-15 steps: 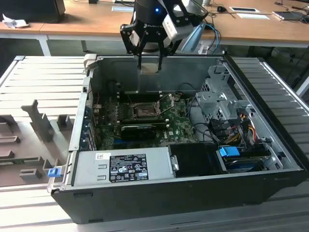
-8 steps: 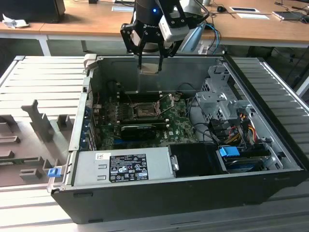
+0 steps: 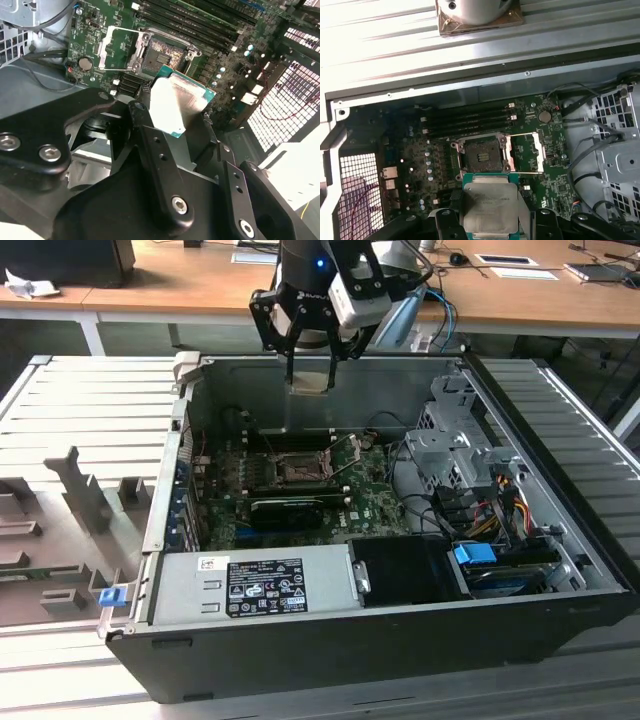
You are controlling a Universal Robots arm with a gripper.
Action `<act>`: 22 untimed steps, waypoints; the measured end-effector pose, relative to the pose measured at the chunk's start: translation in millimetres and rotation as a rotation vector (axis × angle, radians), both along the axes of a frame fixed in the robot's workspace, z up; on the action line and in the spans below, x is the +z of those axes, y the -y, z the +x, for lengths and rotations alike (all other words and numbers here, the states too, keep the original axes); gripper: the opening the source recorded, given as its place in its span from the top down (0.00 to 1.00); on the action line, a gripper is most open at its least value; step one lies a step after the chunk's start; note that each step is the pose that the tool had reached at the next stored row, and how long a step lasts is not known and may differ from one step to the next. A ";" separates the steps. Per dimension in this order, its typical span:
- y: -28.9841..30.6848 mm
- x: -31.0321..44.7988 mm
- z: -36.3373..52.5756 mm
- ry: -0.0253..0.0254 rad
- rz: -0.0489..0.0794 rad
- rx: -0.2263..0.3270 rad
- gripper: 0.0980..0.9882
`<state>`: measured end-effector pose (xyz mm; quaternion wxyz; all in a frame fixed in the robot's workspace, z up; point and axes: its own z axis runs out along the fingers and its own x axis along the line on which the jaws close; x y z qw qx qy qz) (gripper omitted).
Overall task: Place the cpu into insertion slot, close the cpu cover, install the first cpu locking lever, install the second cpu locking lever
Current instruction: 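Place the cpu into insertion slot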
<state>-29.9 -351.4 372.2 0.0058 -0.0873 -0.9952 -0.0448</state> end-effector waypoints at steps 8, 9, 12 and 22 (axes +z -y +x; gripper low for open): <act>0.0 -1.0 0.0 0.0000 -0.003 -0.216 0.52; 0.0 -1.1 0.0 0.0000 -0.003 -0.221 0.52; 0.0 -1.1 0.0 0.0000 -0.003 -0.249 0.52; 0.0 -1.3 0.0 -0.0001 -0.003 -0.304 0.52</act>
